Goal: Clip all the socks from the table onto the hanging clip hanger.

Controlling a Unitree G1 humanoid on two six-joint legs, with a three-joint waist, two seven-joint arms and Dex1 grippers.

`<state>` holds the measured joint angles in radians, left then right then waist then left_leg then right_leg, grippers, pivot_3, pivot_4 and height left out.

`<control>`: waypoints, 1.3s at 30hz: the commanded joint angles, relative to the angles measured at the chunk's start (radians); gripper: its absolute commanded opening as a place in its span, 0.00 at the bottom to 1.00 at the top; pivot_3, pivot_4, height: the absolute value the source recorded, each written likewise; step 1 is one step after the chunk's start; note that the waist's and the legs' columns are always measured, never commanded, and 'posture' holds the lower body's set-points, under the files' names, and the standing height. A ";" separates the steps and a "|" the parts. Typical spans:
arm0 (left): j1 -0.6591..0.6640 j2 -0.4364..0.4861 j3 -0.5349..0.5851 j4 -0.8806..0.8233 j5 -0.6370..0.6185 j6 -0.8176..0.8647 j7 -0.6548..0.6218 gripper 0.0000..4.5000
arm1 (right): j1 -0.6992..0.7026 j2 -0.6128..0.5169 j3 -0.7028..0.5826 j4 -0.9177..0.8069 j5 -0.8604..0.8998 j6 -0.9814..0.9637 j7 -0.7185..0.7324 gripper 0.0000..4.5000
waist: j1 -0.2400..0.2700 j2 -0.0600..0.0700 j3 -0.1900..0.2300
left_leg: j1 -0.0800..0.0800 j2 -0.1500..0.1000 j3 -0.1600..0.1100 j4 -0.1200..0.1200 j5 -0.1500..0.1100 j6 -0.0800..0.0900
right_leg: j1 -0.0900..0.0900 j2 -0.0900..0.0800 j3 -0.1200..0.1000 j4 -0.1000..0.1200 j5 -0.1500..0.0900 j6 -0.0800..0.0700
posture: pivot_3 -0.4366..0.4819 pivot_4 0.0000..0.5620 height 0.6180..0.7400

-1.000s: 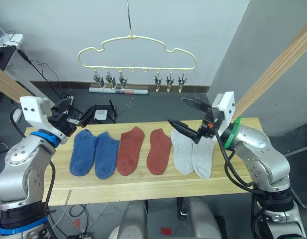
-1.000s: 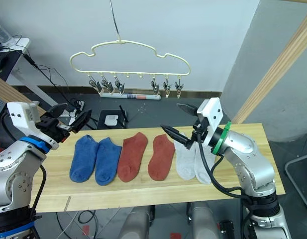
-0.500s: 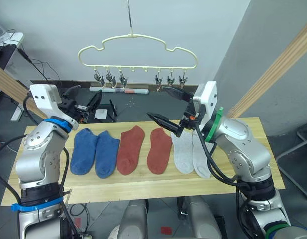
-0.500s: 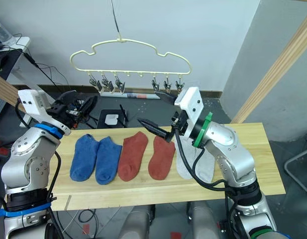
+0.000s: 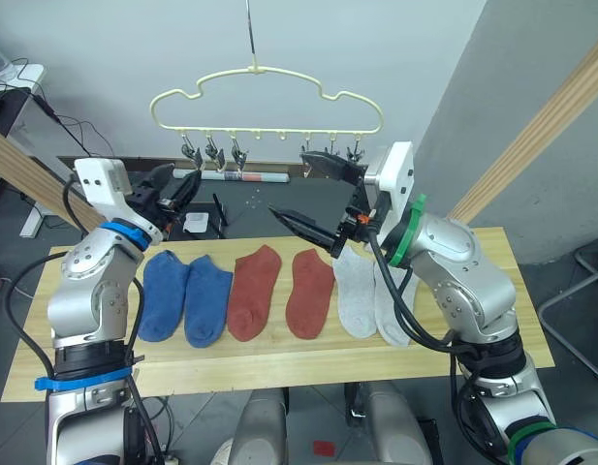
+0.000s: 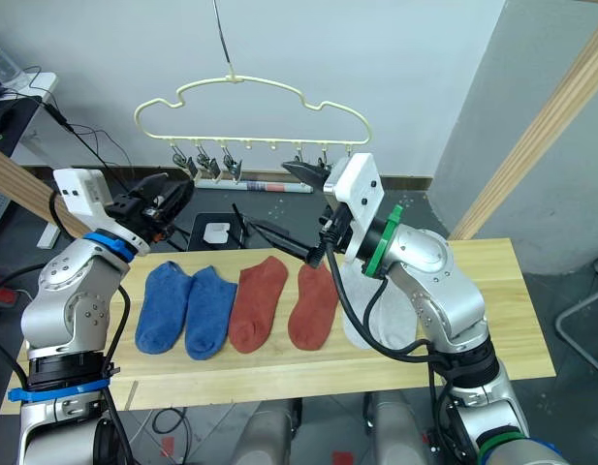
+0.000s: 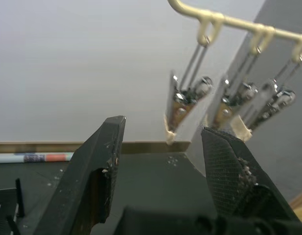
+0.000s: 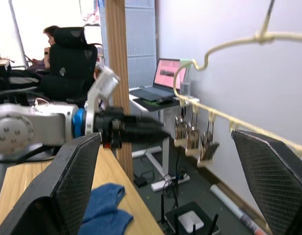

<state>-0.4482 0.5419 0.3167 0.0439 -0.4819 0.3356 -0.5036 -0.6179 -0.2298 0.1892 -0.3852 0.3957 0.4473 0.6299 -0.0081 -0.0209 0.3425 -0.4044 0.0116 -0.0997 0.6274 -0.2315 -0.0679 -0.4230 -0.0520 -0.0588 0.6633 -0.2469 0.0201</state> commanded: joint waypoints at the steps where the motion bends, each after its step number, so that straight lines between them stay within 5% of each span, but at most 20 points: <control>1: -0.036 0.001 0.008 -0.001 0.007 -0.039 -0.010 0.60 | -0.020 0.013 0.008 -0.027 -0.002 -0.025 -0.003 1.00 | 0.000 0.000 0.000 | 0.000 0.000 0.000 0.000 0.000 0.000 | 0.000 0.000 0.000 0.000 0.000 0.000 | 0.49 0.59 1.00; 34: -0.159 -0.020 -0.012 0.121 0.048 -0.123 -0.029 0.60 | -0.050 0.037 0.002 -0.030 -0.010 -0.004 -0.034 1.00 | -0.021 0.000 0.000 | -0.001 0.000 0.000 0.000 0.000 0.000 | 0.000 0.000 -0.001 0.001 0.003 -0.004 | 0.48 0.59 1.00; 39: -0.156 -0.014 -0.003 0.124 0.055 -0.137 -0.018 0.26 | -0.048 0.038 0.004 -0.031 -0.009 -0.001 -0.036 1.00 | -0.021 0.000 0.000 | -0.001 0.000 0.000 0.000 0.000 0.000 | 0.000 0.000 -0.001 0.001 0.003 -0.004 | 0.48 0.59 1.00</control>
<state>-0.5954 0.5161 0.2912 0.1790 -0.4340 0.2246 -0.5291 -0.6575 -0.1973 0.1982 -0.3847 0.3758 0.4495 0.5990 -0.0289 -0.0210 0.3425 -0.4051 0.0114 -0.0998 0.6278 -0.2314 -0.0680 -0.4233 -0.0522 -0.0596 0.6641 -0.2441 0.0156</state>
